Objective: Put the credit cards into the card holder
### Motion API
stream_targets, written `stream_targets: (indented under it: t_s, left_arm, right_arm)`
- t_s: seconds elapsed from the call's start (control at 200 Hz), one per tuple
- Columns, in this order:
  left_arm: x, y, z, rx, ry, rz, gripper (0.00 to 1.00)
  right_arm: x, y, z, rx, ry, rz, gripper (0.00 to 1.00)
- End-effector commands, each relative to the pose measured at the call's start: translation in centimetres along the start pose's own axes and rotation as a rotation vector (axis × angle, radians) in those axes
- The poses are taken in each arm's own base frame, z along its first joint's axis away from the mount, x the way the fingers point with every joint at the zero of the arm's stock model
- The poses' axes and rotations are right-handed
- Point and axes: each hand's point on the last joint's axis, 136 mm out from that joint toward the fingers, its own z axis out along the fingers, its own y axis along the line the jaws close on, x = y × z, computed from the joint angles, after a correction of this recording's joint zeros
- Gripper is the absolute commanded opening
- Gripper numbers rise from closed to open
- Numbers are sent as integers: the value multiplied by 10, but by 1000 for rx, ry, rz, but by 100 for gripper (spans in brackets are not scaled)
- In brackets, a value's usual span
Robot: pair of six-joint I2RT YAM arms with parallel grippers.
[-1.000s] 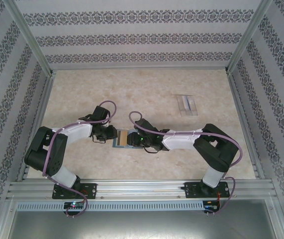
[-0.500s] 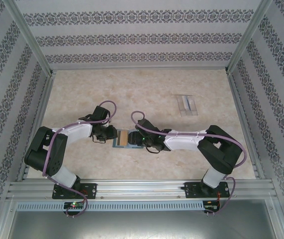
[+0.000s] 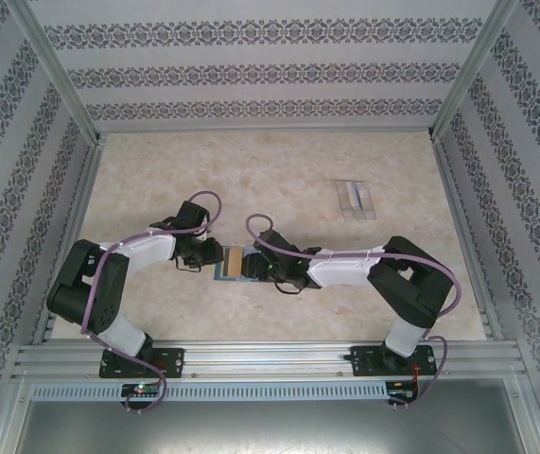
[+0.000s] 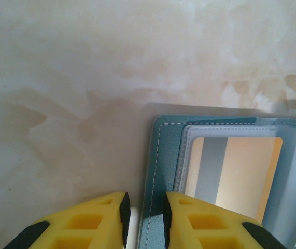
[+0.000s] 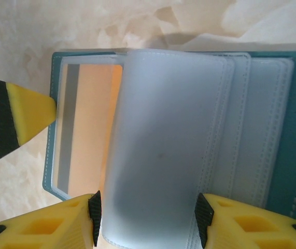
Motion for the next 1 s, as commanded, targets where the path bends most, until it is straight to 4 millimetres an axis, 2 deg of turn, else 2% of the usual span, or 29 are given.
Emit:
stream_targets:
  t_s: [0.0, 0.295, 0.669, 0.994]
  left_arm:
    - [15, -2, 10, 23, 59, 2, 27]
    - [13, -3, 8, 21, 58, 9, 27]
    - [16, -3, 3, 26, 45, 10, 27]
    - [13, -4, 0, 25, 42, 13, 27]
  right_arm:
    - [11, 7, 10, -27, 48, 9, 55]
    - [0, 29, 10, -96, 28, -7, 54]
    - [-5, 56, 5, -197, 18, -43, 48]
    - [-2, 62, 11, -219, 35, -46, 48]
